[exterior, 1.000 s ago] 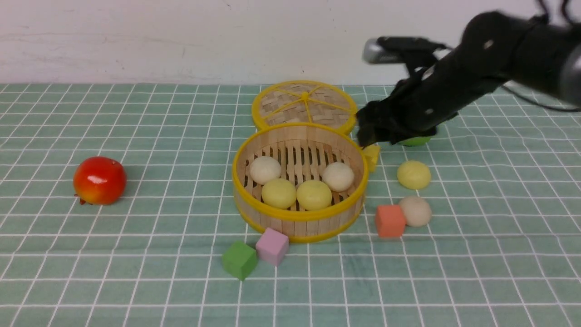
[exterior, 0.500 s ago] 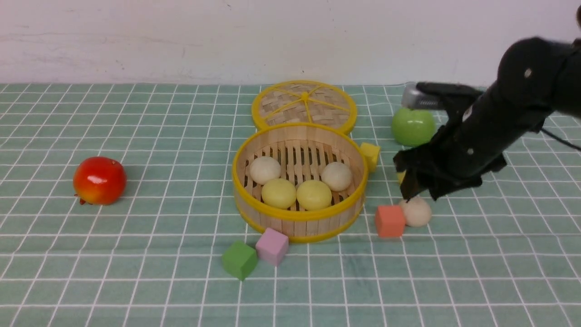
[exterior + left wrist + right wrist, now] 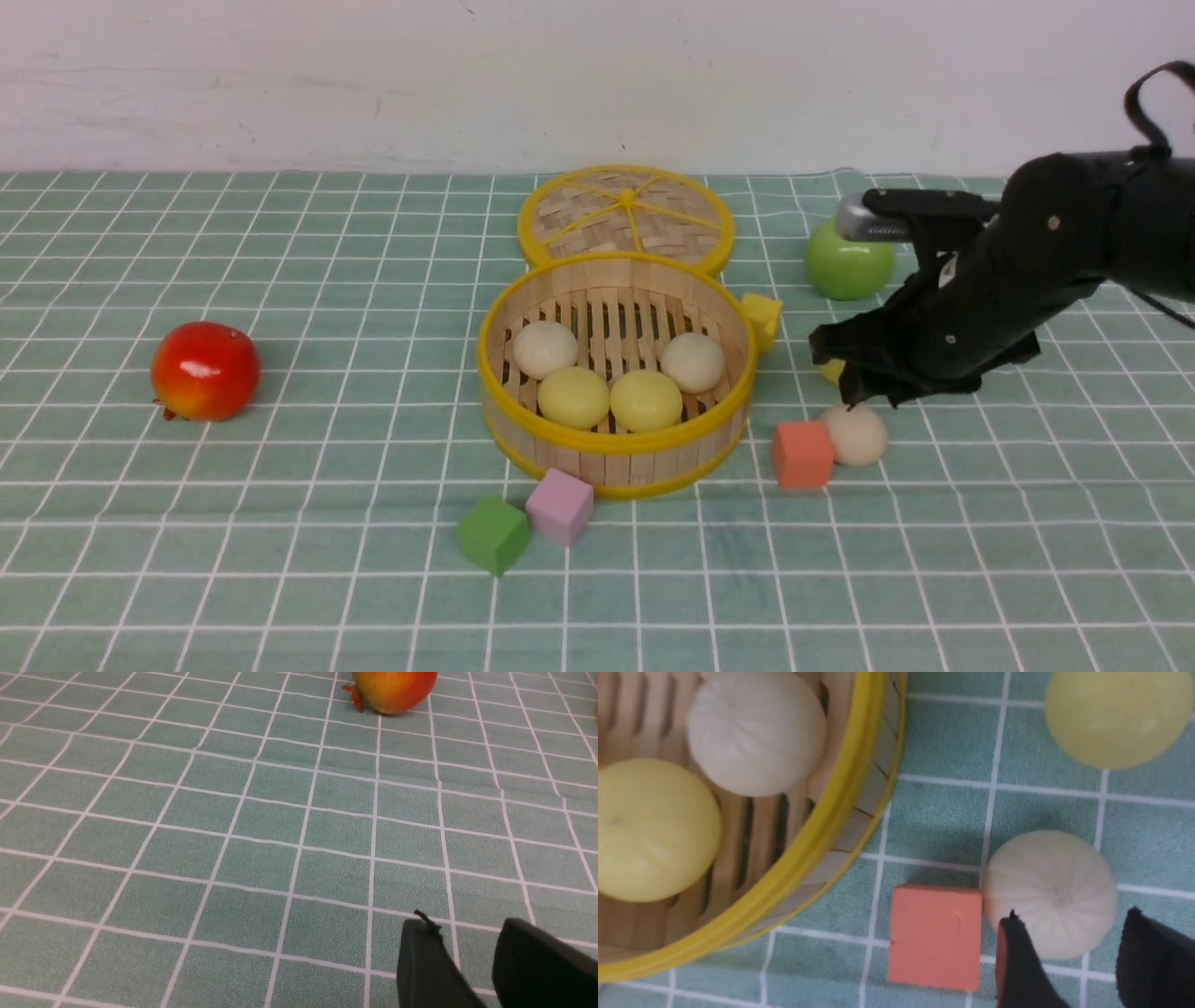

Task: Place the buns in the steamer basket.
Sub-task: Use the right arm to grab a steamed stuffed bun

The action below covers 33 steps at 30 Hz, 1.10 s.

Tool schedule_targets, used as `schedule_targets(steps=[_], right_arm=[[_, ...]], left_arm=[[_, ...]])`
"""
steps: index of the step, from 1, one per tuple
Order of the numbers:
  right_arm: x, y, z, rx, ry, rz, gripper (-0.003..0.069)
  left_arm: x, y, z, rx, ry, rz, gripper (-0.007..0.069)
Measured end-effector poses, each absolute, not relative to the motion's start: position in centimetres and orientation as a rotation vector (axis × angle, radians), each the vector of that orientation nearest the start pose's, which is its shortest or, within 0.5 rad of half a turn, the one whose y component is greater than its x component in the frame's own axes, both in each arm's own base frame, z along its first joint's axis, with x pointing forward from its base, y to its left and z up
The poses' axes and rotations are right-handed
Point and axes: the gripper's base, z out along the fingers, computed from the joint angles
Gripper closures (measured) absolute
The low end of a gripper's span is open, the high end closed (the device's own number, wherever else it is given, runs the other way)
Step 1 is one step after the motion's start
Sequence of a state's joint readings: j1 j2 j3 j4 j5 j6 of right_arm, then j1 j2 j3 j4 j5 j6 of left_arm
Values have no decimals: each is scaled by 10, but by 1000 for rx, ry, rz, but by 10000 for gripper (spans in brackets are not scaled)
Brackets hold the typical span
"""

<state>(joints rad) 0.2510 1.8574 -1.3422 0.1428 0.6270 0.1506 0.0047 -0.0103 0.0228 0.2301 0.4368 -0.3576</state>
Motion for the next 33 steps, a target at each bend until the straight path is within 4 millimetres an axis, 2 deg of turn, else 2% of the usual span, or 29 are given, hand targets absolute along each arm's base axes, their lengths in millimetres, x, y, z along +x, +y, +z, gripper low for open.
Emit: schedule_targets(steps=[7,18,21,22,23,24,28,32,33], right_arm=[[395,101,199,60,2662,281,364],[401,96,182,92,2683,276,373],[402,97,179,93,2682,275,413],[403,97,180,93,2680,276,447],[403,97,180,93,2679,276,447],[403,97,180,97,2676,280,506],[403,97,182,109,2671,293,629],[403,96,187,118,2663,302,652],[401,95,196,119,2646,308,652]], left_arm=[[51,9,168,-212,1909,-4,403],[51,9,168,-212,1909,-4,396],[51,9,168,-212,1909,-4,394],[51,9,168,-212,1909,-4,393],[51,9,168,-212,1909,-4,393],[51,9,168,-212,1909,-4,393],[51,9,168,-212,1909,-4,389],[51,9,168,-212,1909,-4,389],[51,9,168,-212,1909,-4,387]])
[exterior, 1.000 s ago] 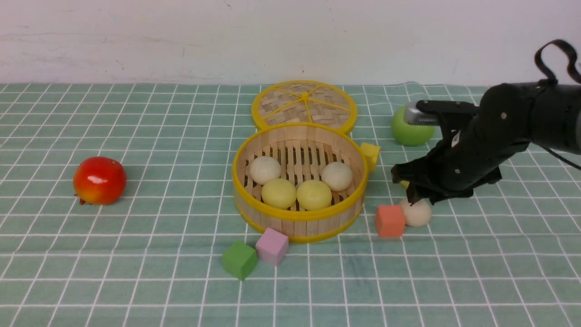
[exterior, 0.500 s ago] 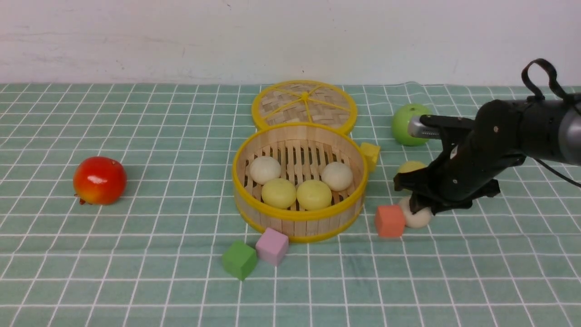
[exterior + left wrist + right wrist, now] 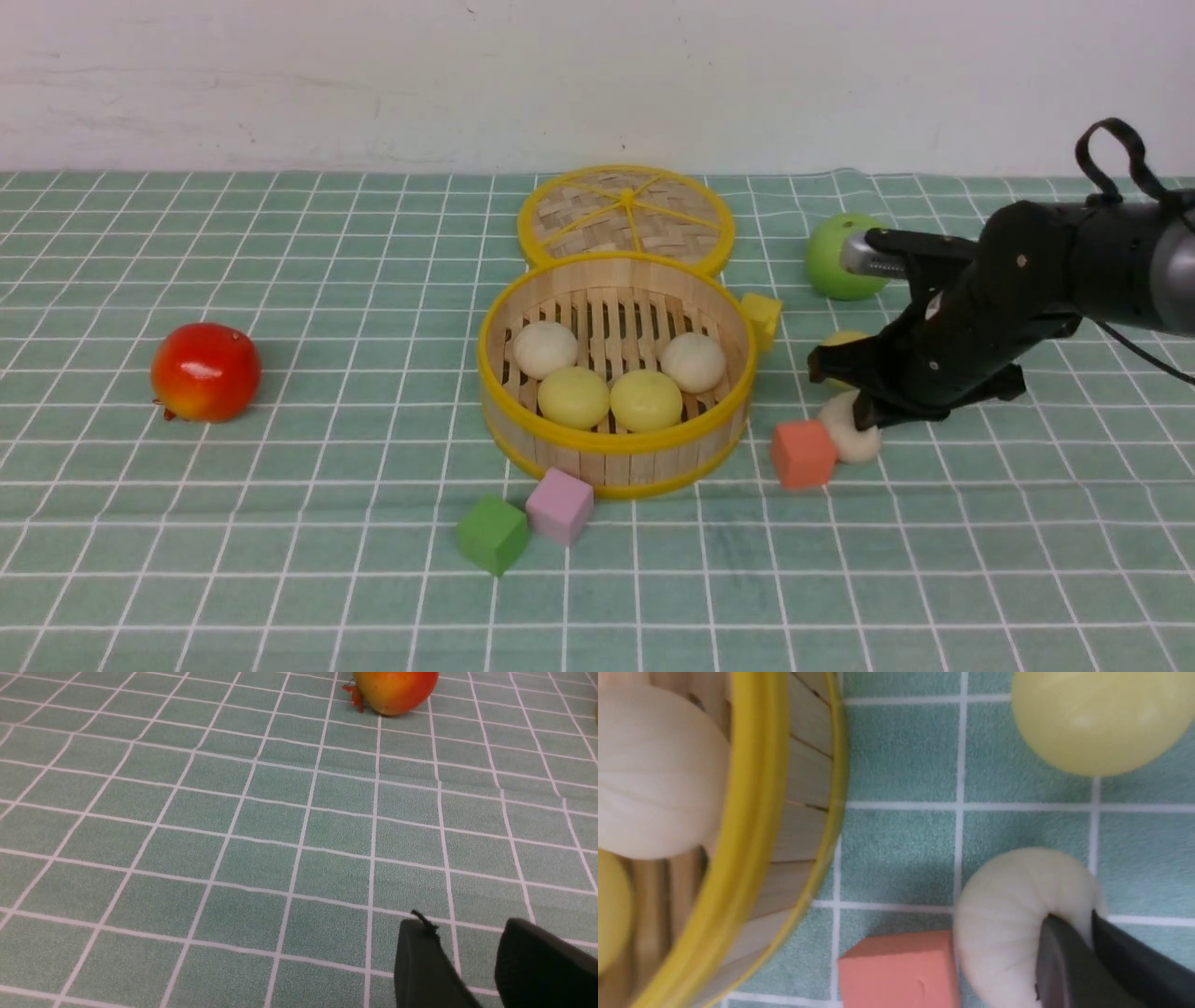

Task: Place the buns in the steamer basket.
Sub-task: Use the right arm to put the steamed stuffed bun into the steamer

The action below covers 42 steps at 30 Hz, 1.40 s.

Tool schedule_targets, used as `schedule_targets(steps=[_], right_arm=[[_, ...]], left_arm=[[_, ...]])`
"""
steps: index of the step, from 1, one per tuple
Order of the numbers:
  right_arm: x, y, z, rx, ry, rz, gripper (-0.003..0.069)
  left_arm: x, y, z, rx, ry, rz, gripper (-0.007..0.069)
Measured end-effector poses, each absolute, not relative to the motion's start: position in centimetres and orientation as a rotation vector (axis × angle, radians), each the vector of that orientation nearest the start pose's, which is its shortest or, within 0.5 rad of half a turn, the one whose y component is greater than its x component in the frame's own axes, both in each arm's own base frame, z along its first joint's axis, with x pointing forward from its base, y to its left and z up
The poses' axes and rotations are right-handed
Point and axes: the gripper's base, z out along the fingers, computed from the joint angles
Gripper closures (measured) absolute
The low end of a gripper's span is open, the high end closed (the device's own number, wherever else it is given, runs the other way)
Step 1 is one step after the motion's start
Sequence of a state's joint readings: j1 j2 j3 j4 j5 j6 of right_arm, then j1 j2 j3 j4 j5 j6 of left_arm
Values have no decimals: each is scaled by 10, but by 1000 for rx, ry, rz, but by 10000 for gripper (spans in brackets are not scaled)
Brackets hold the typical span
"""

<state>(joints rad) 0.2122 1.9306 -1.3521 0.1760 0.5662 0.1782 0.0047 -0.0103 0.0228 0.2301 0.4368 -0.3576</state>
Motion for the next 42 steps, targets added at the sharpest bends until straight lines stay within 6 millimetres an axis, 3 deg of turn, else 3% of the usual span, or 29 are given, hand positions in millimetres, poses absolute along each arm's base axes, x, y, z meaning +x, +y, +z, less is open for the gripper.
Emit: schedule_targets(steps=[3,8,11,15,20,26,32,38,42], right_arm=[[401,95,210,114,2622,317,652],[413,102,258,84,2529,392,652],[420,113,287,28,2447,483,652],[429,134,305,-60,2367,571,652],[446,160,288,-106,2368,625,652],[471,198,237,-171,2410,703,648],[479,211,208,-175,2446,740,642],[479,214,200,-187,2460,742,621],[479,214,202,-199,2465,743,561]], left_arm=[[51,9,168,-212,1909,-4,387],[51,9,168,-212,1909,-4,386],[51,9,168,-212,1909,-4,386],[51,9,168,-212,1909,-4,386],[51,9,168,-212,1909,-4,386],[51,9,168,-212,1909,-4,386],[51,9,168,-212,1909,-4,386],[51,9,168,-212,1909,-4,386],[51,9,168,-212,1909,-4,386]])
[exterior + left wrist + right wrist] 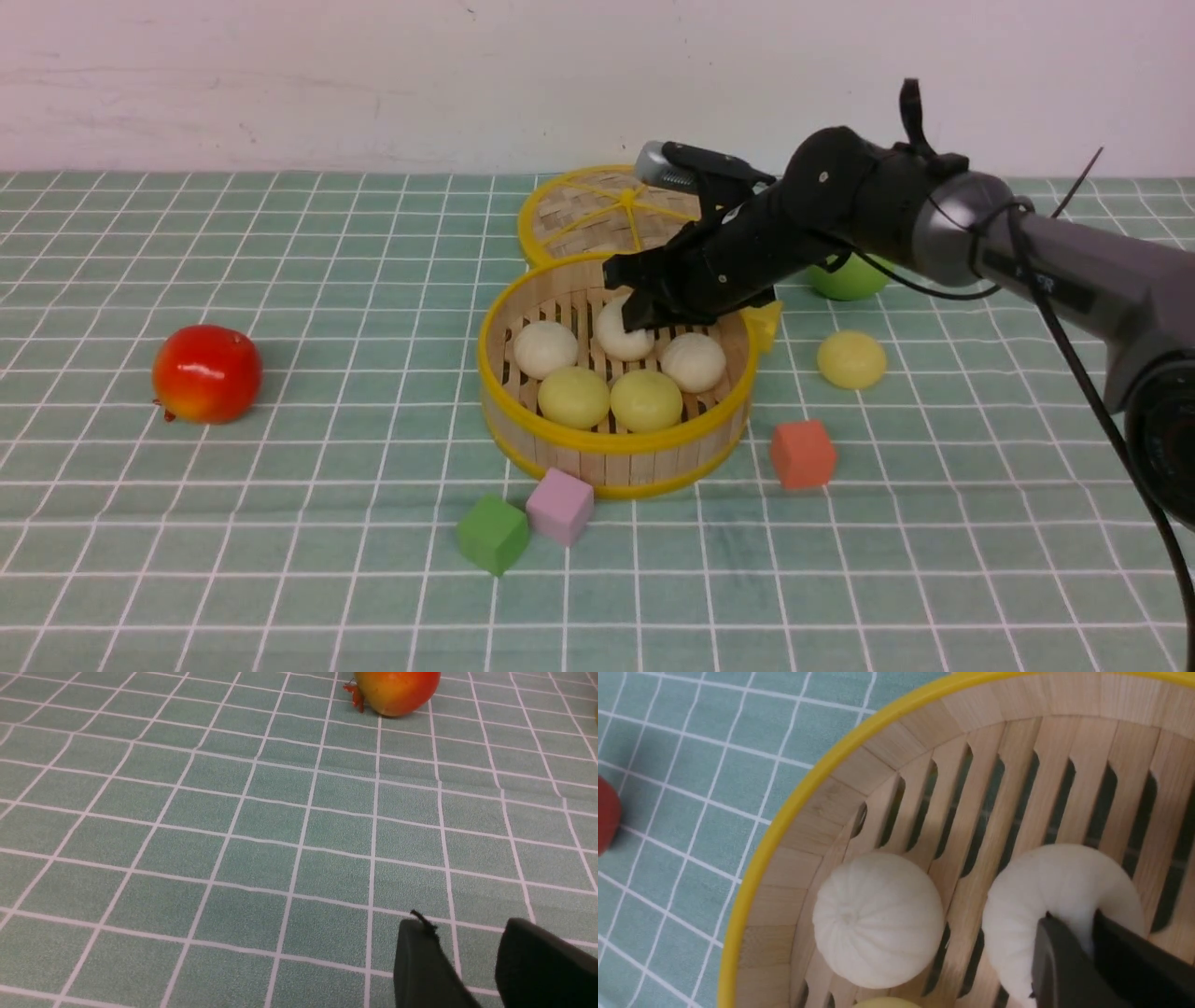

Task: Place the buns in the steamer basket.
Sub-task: Use the right arm to put the steamed stuffed bun into the steamer, then use the right arm to grab a steamed stuffed bun

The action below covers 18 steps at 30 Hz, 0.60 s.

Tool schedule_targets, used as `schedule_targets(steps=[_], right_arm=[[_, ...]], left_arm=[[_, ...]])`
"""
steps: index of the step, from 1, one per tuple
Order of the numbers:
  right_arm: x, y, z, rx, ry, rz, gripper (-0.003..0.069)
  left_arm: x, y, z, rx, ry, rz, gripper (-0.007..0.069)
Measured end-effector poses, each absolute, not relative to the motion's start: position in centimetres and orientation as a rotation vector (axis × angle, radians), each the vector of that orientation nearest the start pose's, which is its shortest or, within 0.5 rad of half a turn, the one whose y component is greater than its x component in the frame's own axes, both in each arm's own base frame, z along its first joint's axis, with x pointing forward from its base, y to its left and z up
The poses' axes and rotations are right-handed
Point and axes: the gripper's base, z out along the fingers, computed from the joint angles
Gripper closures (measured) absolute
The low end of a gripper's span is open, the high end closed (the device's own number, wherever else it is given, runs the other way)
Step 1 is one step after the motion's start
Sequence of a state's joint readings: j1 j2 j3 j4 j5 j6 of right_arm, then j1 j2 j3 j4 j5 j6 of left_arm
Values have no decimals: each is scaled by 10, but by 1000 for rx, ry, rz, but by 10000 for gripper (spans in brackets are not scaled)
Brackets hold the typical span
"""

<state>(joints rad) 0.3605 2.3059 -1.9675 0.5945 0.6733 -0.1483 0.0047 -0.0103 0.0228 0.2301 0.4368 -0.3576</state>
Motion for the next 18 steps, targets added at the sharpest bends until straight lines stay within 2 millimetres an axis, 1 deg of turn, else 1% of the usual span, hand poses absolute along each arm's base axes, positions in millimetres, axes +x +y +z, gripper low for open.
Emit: schedule_targets(steps=[3,6,9,11,13,14,17,18], right_arm=[[478,215,206,-229,2477,743,470],[477,214,214,-307,2492,699,360],[477,210,226,-378,2498,641,284],[477,204,235,-416,2507,587,256],[477,188,250,-433,2538,483,231],[476,181,254,-425,2556,441,226],[478,159,261,-345,2606,315,223],[480,146,261,-280,2634,248,224]], left_arm=[[51,9,168,-212,1909,-4,386],[51,9,168,-212,1909,-4,386],[51,9,168,-212,1909,-4,386],[51,9,168,-212,1909,-4,386],[51,9,168,-212,1909,-4,386],[51,9,168,-212,1909,-4,386],[51,9,168,-212,1909,-4,386],[51,9,168,-212,1909,-4,386]])
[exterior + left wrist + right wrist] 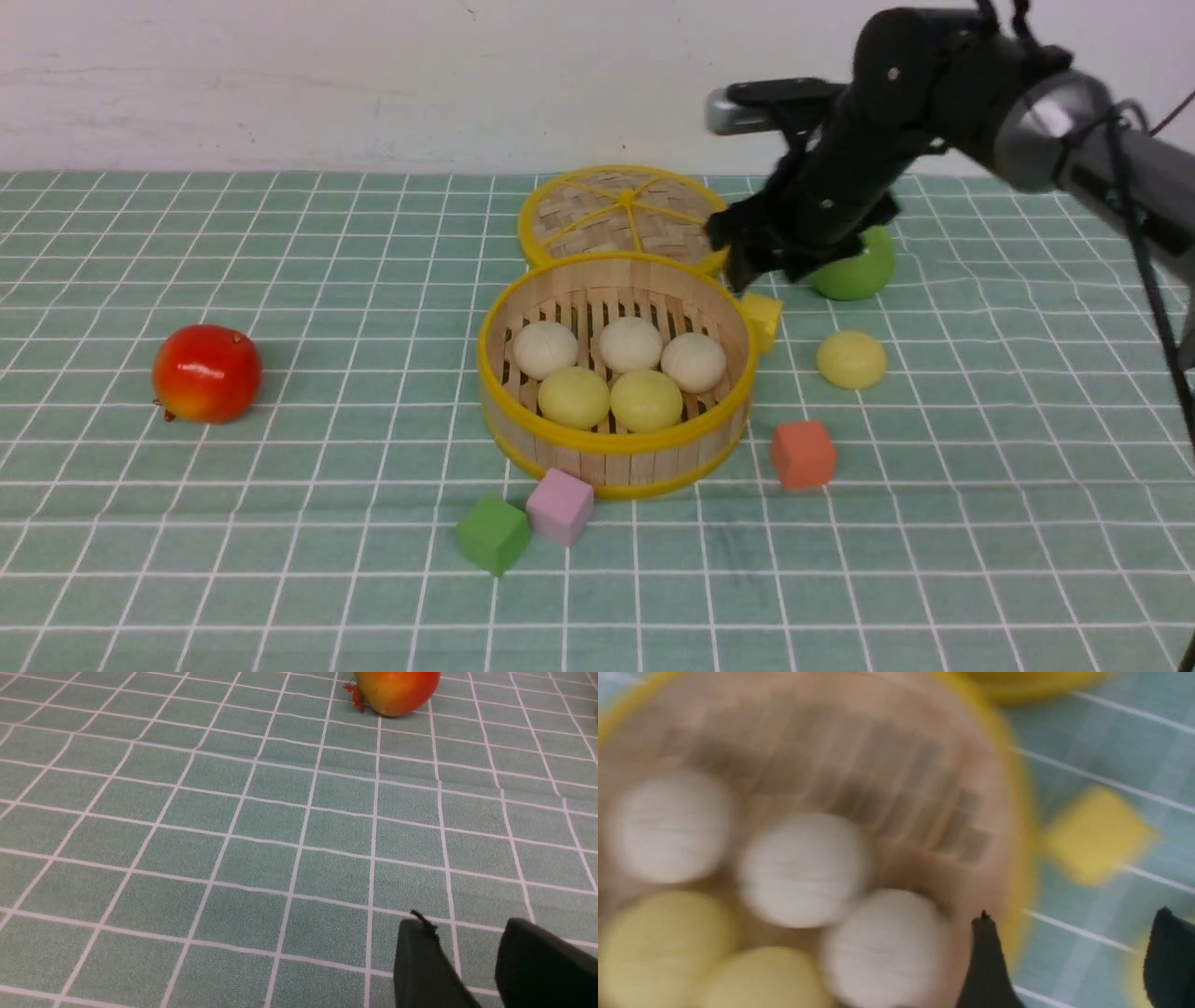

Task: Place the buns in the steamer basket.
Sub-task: Use the right arm to grab a steamed stuffed bun

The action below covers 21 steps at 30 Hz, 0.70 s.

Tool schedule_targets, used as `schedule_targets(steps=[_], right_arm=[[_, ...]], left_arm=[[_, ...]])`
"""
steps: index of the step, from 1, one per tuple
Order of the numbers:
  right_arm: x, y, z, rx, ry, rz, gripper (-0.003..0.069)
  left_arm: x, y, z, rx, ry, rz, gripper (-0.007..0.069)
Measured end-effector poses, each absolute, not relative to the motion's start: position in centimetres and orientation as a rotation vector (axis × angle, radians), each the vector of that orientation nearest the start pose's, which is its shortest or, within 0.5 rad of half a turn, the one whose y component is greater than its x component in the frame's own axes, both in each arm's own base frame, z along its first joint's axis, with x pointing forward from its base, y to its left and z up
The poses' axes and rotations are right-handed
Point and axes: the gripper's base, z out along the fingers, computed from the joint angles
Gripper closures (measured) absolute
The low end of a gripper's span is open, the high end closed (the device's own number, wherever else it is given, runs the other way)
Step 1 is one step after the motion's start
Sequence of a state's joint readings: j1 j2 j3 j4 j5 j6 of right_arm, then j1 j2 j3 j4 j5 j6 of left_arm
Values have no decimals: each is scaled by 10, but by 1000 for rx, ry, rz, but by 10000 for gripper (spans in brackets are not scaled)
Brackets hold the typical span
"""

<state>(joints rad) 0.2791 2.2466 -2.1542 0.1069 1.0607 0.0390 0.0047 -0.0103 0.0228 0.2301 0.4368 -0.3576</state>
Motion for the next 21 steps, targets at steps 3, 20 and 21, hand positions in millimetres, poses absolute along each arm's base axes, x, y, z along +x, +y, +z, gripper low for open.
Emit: schedule_targets(steps=[3,20,21], right_arm=[[485,121,255,-163,2679,163,232],[501,87,205,19,2749,174,420],[501,87,205,20,2749,177,421]], left_arm=[[51,9,168,-212,1909,-4,386],[51,9,168,-211,1909,-3,386],[51,9,168,-211,1909,-3,386]])
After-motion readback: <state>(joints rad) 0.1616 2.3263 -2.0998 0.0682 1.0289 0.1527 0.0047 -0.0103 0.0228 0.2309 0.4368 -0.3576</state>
